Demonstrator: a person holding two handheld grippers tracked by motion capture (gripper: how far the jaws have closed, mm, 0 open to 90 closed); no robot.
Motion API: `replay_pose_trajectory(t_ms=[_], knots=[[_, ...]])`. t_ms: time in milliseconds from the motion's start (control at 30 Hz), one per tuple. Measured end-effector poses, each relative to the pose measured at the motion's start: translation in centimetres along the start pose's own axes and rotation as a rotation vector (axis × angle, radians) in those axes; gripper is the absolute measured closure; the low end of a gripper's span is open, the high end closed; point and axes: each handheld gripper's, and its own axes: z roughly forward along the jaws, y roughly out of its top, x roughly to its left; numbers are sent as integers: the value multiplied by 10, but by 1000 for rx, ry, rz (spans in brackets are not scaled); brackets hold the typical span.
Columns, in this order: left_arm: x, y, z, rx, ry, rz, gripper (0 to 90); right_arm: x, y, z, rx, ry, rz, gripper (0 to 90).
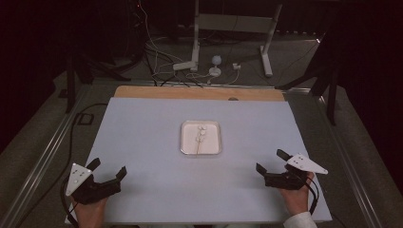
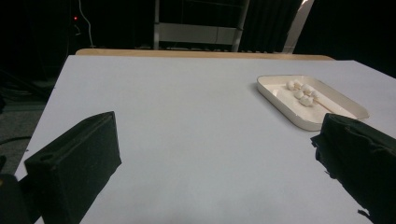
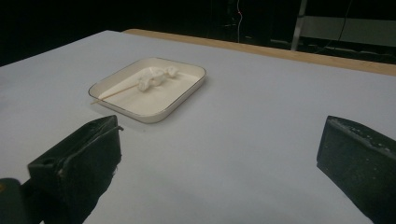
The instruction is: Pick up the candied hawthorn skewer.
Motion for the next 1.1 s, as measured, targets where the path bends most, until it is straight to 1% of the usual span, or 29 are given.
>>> replay_pose_trajectory(t_ms=[200,333,367,400,533,600,667,733,767,800,833,867,900,967,1100], knots=[[-1,0,1,4,2,5,5,-3,-1,0,6,-2,1,0],[-3,0,2,10,-9,-8,5,-3,0,0,5,-9,4,0],[-5,2,3,20,-16,-17,5,-3,0,0,6,-10,4,0],[-5,2,3,20,-16,-17,5,-3,0,0,6,-10,4,0],[-12,12,8,39,-26,-5,5,-2,0,0,7,-12,9,0],[-15,18,12,51,-30,-4,5,-2,-1,0,7,-13,9,0],[-17,23,18,62,-48,-3,5,-2,-1,1,10,-14,9,0],[-20,28,24,68,-52,0,5,-3,-1,0,8,-15,12,0],[-23,33,30,74,-65,0,5,-3,-1,0,7,-16,15,0],[-23,33,30,74,-65,0,5,-3,-1,0,7,-16,15,0],[-27,37,37,78,-85,4,5,-4,-1,0,8,-16,17,0],[-27,37,37,78,-85,4,5,-4,-1,0,8,-17,17,0],[-28,39,40,89,-93,5,5,-4,-1,0,9,-18,18,0],[-31,42,48,103,-116,2,5,-4,-2,0,10,-18,17,0],[-41,48,66,129,-149,8,5,-4,-2,1,14,-17,14,0]])
